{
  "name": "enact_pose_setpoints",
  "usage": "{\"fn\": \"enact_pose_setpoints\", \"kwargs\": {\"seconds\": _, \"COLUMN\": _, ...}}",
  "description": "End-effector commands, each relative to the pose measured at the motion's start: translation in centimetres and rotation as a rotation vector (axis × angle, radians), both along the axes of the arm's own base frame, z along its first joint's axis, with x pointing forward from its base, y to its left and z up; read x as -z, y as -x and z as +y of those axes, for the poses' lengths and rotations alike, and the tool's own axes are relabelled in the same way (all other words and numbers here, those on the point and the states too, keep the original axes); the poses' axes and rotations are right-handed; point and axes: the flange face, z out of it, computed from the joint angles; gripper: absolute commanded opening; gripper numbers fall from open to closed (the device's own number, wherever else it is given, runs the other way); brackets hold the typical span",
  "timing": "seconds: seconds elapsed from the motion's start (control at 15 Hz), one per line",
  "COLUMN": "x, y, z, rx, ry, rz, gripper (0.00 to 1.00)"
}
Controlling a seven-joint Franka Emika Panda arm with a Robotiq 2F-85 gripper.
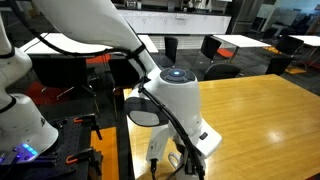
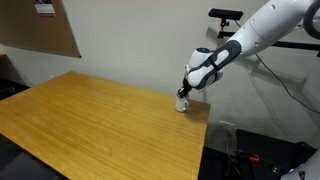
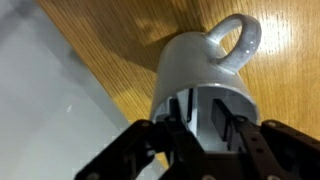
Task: Take the marker out of the cup and put it on the table
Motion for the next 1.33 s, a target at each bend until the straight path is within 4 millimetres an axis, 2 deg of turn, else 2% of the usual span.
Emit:
{"fn": "enact_pose_setpoints", "kwargs": {"seconds": 0.0, "x": 0.3, "y": -0.8, "z": -0.4, "rx": -0.014, "ry": 0.011, "rz": -0.009, "gripper": 0.40}}
{"fn": "enact_pose_setpoints", "kwargs": {"seconds": 0.4, "x": 1.0, "y": -1.7, "z": -0.4, "rx": -0.024, "ry": 0.018, "rz": -0.004, "gripper": 0.41}}
{"fn": "enact_pose_setpoints", "kwargs": {"seconds": 0.93, "x": 0.7, "y": -2.2, "z": -0.7, "rx": -0.030, "ry": 0.050, "rz": -0.014, "gripper": 0.41}}
{"fn": "enact_pose_setpoints", "kwargs": {"seconds": 1.0, "x": 0.7, "y": -2.2, "z": -0.7, "rx": -0.031, "ry": 0.053, "rz": -0.015, "gripper": 0.38}}
{"fn": "enact_pose_setpoints", "kwargs": {"seconds": 1.07, "x": 0.7, "y": -2.2, "z": -0.7, "rx": -0.033, "ry": 0.054, "rz": -0.014, "gripper": 0.14}}
{"fn": "enact_pose_setpoints", "kwargs": {"seconds": 1.13, "x": 0.7, "y": -2.2, "z": -0.7, "rx": -0.035, "ry": 0.056, "rz": -0.014, "gripper": 0.13}}
{"fn": "enact_pose_setpoints", "kwargs": {"seconds": 1.27, "x": 0.7, "y": -2.3, "z": -0.6, "rx": -0.039, "ry": 0.058, "rz": -0.014, "gripper": 0.01}}
